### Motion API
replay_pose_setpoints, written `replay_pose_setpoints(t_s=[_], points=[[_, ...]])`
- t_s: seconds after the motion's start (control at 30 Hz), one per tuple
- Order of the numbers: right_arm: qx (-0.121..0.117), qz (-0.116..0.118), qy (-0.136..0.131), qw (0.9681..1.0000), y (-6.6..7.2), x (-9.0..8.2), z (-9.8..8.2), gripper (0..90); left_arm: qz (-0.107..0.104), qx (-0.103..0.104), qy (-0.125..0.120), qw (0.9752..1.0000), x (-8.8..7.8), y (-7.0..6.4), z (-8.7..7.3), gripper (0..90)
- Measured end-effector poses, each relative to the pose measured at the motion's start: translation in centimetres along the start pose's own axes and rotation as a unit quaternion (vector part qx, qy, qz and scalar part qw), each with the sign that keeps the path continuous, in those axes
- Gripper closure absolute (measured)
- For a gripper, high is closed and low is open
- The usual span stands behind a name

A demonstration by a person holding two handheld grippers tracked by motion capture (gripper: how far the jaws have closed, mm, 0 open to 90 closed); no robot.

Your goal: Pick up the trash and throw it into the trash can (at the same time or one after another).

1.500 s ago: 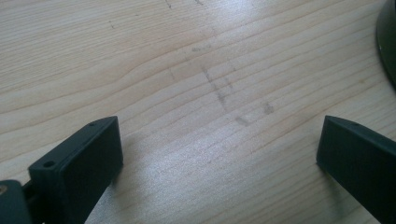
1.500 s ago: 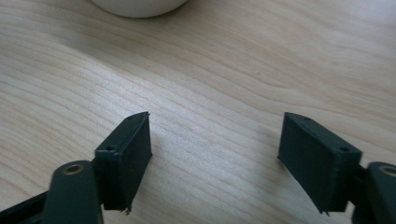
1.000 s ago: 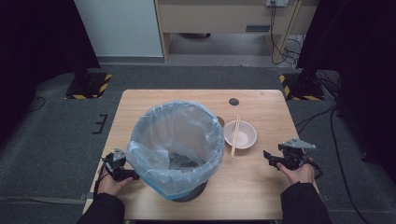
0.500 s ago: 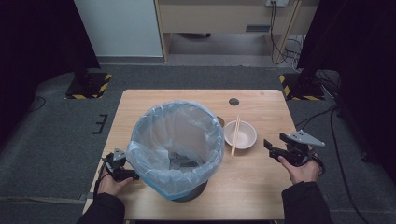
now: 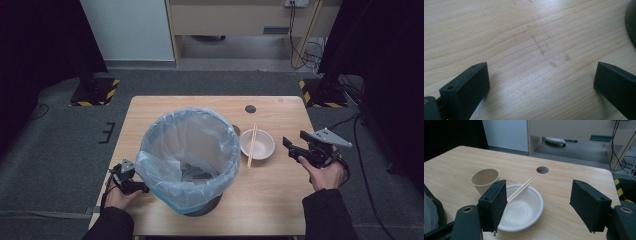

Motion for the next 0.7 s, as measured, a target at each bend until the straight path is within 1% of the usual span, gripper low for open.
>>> replay_pose_setpoints(t_s=[0.1,0.2,0.4,0.47,0.6,0.67,0.7], points=[[-0.003,0.001,0.000,1.0000,0.2,0.2,0.4,29.6,0.000,0.000,0.000,1.0000,0.0,0.0,0.0,0.0],[-0.013,-0.001,0.000,0.9999,0.7,0.8,1.3,29.8,0.000,0.000,0.000,1.0000,0.0,0.0,0.0,0.0],[-0.030,0.003,0.003,0.9995,1.5,1.8,2.3,29.7,0.001,-0.001,-0.001,1.0000,0.0,0.0,0.0,0.0],[-0.025,0.009,0.000,0.9997,1.7,2.2,2.5,29.6,0.002,-0.001,-0.001,1.0000,0.0,0.0,0.0,0.0],[-0.020,0.008,-0.001,0.9998,1.8,3.0,2.6,29.9,0.001,0.000,-0.001,1.0000,0.0,0.0,0.0,0.0],[-0.023,0.007,-0.002,0.9997,1.8,3.2,2.6,30.5,0.001,0.000,-0.001,1.0000,0.0,0.0,0.0,0.0],[-0.024,0.009,-0.001,0.9997,2.0,3.8,2.5,31.5,0.001,0.000,-0.001,1.0000,0.0,0.0,0.0,0.0]])
Point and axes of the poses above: each handheld gripper's, and its own axes: x roughly forward along the jaws, z roughly out of its top, y roughly to its left, the point moved 7 cm from there along x, roughly forward along the jaws, and after that the axes turned 1 degree about z, right-handed, at the moved point
